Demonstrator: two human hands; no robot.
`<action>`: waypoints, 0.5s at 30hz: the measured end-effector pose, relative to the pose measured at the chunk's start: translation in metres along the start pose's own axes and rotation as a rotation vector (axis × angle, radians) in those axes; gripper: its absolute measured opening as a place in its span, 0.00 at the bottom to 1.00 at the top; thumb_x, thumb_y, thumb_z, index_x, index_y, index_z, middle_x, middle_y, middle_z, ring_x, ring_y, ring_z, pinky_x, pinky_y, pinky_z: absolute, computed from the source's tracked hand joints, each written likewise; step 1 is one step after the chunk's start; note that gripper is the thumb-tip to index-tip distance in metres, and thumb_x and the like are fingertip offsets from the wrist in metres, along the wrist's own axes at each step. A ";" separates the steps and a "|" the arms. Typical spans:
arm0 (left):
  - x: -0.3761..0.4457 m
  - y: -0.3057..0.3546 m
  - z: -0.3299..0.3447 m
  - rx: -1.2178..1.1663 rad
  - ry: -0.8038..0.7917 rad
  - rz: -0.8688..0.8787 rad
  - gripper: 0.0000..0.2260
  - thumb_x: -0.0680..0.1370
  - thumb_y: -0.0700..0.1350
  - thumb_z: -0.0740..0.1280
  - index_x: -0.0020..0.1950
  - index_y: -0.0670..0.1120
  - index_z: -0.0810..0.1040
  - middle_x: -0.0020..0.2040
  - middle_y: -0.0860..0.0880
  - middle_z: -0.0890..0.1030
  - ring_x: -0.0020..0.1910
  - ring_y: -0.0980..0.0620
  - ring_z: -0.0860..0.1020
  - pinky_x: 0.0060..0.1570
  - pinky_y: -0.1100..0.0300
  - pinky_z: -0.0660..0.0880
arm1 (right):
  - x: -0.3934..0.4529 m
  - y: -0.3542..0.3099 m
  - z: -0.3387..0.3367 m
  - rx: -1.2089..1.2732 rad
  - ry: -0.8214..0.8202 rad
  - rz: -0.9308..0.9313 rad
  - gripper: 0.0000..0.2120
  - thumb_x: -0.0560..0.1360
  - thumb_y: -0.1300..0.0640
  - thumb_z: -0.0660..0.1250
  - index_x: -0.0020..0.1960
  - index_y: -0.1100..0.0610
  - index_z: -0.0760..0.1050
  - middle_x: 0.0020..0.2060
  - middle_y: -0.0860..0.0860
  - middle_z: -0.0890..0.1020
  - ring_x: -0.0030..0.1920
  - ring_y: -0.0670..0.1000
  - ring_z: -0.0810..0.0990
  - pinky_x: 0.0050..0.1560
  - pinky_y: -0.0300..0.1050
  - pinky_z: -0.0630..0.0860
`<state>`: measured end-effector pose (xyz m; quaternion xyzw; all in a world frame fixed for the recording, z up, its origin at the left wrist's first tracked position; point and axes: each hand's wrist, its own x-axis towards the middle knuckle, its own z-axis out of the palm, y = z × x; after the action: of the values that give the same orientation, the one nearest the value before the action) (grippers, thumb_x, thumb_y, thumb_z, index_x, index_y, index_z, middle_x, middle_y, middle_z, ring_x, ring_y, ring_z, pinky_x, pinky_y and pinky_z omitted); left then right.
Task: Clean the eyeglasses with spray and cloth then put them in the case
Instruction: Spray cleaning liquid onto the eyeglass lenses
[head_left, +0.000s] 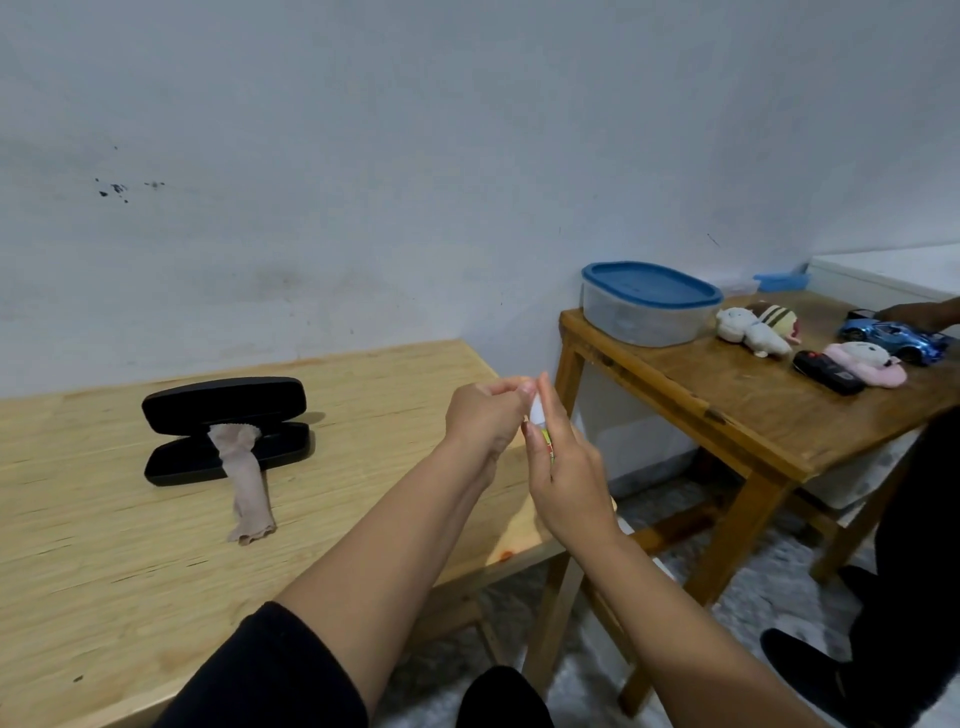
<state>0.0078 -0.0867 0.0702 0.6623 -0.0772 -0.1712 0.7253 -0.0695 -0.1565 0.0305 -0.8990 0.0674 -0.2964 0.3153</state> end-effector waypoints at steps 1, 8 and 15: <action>-0.001 0.001 0.003 0.012 -0.005 0.004 0.03 0.74 0.43 0.68 0.43 0.47 0.82 0.49 0.45 0.84 0.52 0.47 0.81 0.57 0.53 0.77 | 0.001 0.000 -0.001 -0.018 0.016 -0.006 0.26 0.80 0.50 0.52 0.76 0.46 0.47 0.62 0.52 0.76 0.50 0.43 0.74 0.43 0.31 0.67; 0.030 0.049 -0.022 -0.041 0.250 0.257 0.15 0.73 0.40 0.66 0.27 0.50 0.79 0.30 0.53 0.81 0.38 0.50 0.79 0.42 0.58 0.73 | -0.031 0.023 -0.002 -0.055 -0.026 0.015 0.26 0.80 0.50 0.52 0.74 0.43 0.45 0.65 0.54 0.74 0.60 0.53 0.75 0.51 0.43 0.70; -0.001 0.001 -0.017 0.425 0.039 0.341 0.01 0.72 0.48 0.71 0.42 0.53 0.80 0.37 0.56 0.81 0.40 0.58 0.79 0.42 0.65 0.72 | -0.019 0.030 -0.010 0.244 0.078 0.100 0.22 0.79 0.48 0.55 0.68 0.31 0.50 0.60 0.44 0.72 0.51 0.42 0.75 0.45 0.23 0.69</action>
<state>0.0130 -0.0700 0.0689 0.7803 -0.2079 -0.0138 0.5897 -0.0891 -0.1798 0.0087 -0.8373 0.0878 -0.3212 0.4336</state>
